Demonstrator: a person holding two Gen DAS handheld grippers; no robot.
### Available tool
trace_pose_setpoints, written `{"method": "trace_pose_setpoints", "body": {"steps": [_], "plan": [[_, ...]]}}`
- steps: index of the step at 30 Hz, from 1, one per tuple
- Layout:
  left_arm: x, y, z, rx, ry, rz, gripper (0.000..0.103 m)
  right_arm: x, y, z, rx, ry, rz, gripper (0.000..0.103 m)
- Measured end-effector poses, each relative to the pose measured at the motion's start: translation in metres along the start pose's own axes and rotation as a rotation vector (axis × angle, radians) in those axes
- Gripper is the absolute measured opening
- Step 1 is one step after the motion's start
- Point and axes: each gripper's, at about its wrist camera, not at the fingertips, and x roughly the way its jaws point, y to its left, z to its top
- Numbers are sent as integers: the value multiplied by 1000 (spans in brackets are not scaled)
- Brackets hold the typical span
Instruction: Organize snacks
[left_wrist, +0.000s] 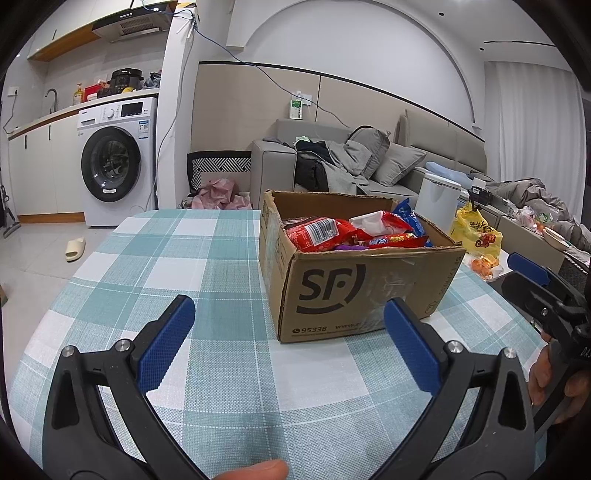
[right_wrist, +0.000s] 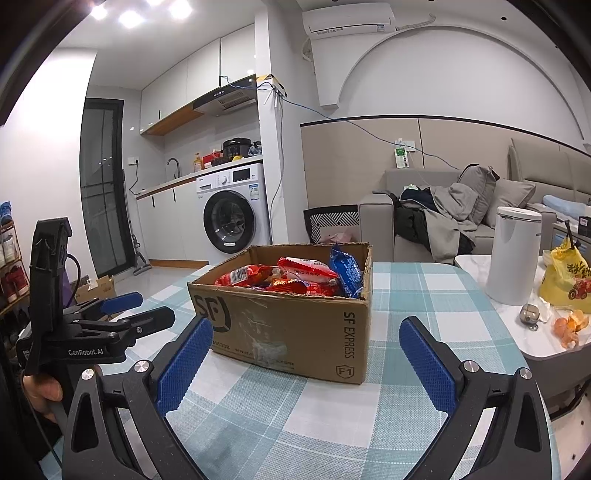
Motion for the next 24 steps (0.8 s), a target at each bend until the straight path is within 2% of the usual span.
{"method": "trace_pose_setpoints", "body": {"steps": [24], "plan": [[2,-1,-1,4,-5,-2,102,1,0,0,0,0,0,103]]}}
